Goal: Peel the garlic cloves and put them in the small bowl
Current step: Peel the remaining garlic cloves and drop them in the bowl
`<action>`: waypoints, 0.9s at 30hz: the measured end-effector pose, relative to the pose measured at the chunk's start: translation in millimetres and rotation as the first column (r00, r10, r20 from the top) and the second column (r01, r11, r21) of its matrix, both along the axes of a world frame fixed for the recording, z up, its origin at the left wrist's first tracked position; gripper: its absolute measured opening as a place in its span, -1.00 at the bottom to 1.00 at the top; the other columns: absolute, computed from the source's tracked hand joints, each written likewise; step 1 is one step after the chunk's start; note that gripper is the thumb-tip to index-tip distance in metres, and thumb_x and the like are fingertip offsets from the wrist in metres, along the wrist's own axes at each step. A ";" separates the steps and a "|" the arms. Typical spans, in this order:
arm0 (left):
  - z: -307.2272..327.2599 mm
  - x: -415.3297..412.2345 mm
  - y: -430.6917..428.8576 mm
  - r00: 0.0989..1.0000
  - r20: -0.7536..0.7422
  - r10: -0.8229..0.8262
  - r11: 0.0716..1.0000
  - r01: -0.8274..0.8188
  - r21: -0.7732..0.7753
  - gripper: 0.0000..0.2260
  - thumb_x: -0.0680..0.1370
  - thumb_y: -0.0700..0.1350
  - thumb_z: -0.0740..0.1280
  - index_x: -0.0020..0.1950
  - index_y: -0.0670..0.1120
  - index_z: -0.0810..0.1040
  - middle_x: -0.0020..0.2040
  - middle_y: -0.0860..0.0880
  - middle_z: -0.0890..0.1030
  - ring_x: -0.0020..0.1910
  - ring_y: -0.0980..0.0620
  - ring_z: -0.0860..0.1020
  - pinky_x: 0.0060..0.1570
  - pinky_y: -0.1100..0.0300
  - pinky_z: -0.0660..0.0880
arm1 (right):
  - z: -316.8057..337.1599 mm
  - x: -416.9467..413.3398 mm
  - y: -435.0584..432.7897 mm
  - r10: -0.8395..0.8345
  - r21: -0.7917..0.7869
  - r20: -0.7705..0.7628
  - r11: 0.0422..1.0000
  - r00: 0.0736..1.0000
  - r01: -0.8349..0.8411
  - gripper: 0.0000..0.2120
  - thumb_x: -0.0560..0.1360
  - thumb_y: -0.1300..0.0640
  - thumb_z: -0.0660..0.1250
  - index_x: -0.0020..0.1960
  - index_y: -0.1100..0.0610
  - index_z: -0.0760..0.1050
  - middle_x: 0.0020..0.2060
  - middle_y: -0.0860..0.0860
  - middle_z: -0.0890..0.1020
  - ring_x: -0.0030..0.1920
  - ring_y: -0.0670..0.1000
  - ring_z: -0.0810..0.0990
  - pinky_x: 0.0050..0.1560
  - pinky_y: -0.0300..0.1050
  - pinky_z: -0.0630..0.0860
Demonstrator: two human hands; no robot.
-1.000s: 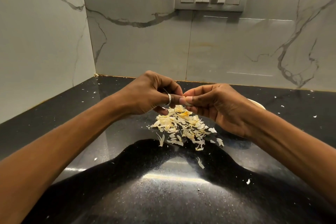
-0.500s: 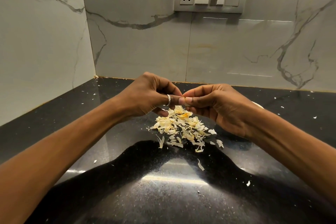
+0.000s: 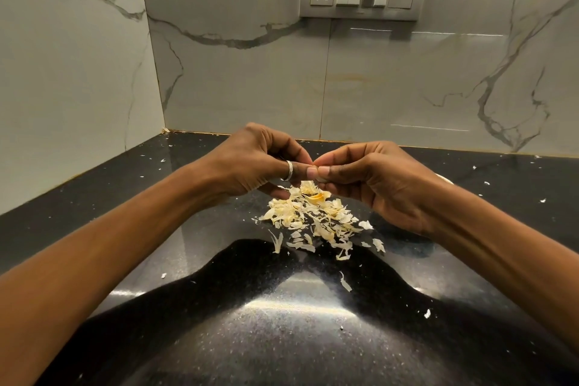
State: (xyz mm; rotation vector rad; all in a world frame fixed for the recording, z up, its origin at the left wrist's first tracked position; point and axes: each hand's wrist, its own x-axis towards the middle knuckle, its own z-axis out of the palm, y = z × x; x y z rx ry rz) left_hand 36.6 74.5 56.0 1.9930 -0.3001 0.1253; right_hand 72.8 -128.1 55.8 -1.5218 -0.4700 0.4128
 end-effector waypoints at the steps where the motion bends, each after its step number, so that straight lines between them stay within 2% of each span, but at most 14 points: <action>1: -0.2 0.3 -0.4 1.000 -0.014 0.005 1.000 -0.005 -0.007 -0.93 0.49 -0.27 0.47 -0.07 -0.13 0.69 -0.20 -0.05 0.69 -0.19 0.05 0.65 -0.31 0.20 0.62 | 0.9 -0.6 -0.6 0.004 -0.015 0.020 1.000 1.000 -0.003 -0.81 0.29 0.36 0.46 -0.09 0.31 0.66 -0.20 0.17 0.71 -0.23 0.02 0.68 -0.20 -0.25 0.64; 6: 0.8 -1.1 -0.5 0.996 -0.086 -0.019 0.998 0.013 -0.068 -0.85 0.37 -0.13 0.53 -0.11 -0.11 0.68 -0.20 -0.04 0.68 -0.20 0.06 0.64 -0.30 0.18 0.63 | 2.4 -1.2 -0.7 -0.006 -0.116 0.159 0.993 0.987 0.025 -0.86 0.42 0.42 0.41 -0.12 0.25 0.68 -0.12 0.19 0.72 -0.13 0.05 0.68 -0.06 -0.17 0.66; 9: 0.8 -1.0 -0.3 0.995 -0.089 -0.033 0.998 0.028 -0.052 -0.88 0.39 -0.14 0.52 -0.11 -0.10 0.66 -0.21 -0.02 0.67 -0.20 0.07 0.64 -0.28 0.17 0.63 | 1.2 -1.6 -0.8 0.007 -0.145 0.201 0.989 0.980 0.022 -0.82 0.49 0.45 0.37 -0.12 0.23 0.68 -0.11 0.19 0.73 -0.11 0.05 0.69 0.01 -0.13 0.66; 11: 0.9 -1.3 0.0 0.995 -0.088 -0.036 0.999 0.033 -0.039 -0.91 0.42 -0.18 0.52 -0.11 -0.11 0.66 -0.22 -0.02 0.66 -0.21 0.07 0.64 -0.28 0.17 0.63 | 0.9 -1.8 -0.7 0.016 -0.150 0.204 0.989 0.979 0.015 -0.82 0.48 0.45 0.37 -0.12 0.23 0.67 -0.15 0.17 0.73 -0.13 0.03 0.70 0.00 -0.15 0.66; 16: 1.0 -2.2 0.9 0.994 -0.094 -0.056 0.998 0.053 -0.026 -0.82 0.32 -0.11 0.54 -0.13 -0.12 0.67 -0.22 -0.06 0.65 -0.20 0.03 0.62 -0.25 0.15 0.64 | 0.4 -1.9 -0.6 0.042 -0.173 0.238 0.985 0.970 0.000 -0.80 0.49 0.46 0.36 -0.12 0.22 0.67 -0.19 0.13 0.73 -0.16 -0.01 0.70 -0.08 -0.22 0.63; 23: 0.5 -1.6 1.5 0.994 -0.077 -0.074 0.997 0.076 0.011 -0.92 0.44 -0.22 0.51 -0.12 -0.14 0.65 -0.23 -0.06 0.63 -0.21 0.03 0.61 -0.21 0.11 0.66 | -0.7 -0.8 -0.9 0.066 -0.207 0.251 0.978 0.966 -0.013 -0.82 0.50 0.44 0.37 -0.10 0.22 0.67 -0.14 0.15 0.73 -0.11 0.02 0.70 -0.02 -0.17 0.65; 27: -0.5 -2.5 -0.1 0.998 0.004 -0.066 0.995 0.065 0.078 -0.93 0.48 -0.24 0.48 -0.07 -0.19 0.64 -0.23 -0.08 0.63 -0.24 0.03 0.62 -0.21 0.11 0.65 | -2.4 -1.7 1.4 0.021 -0.163 0.186 0.987 0.982 0.010 -0.89 0.47 0.42 0.40 -0.09 0.27 0.66 -0.20 0.16 0.71 -0.20 0.00 0.68 -0.14 -0.21 0.64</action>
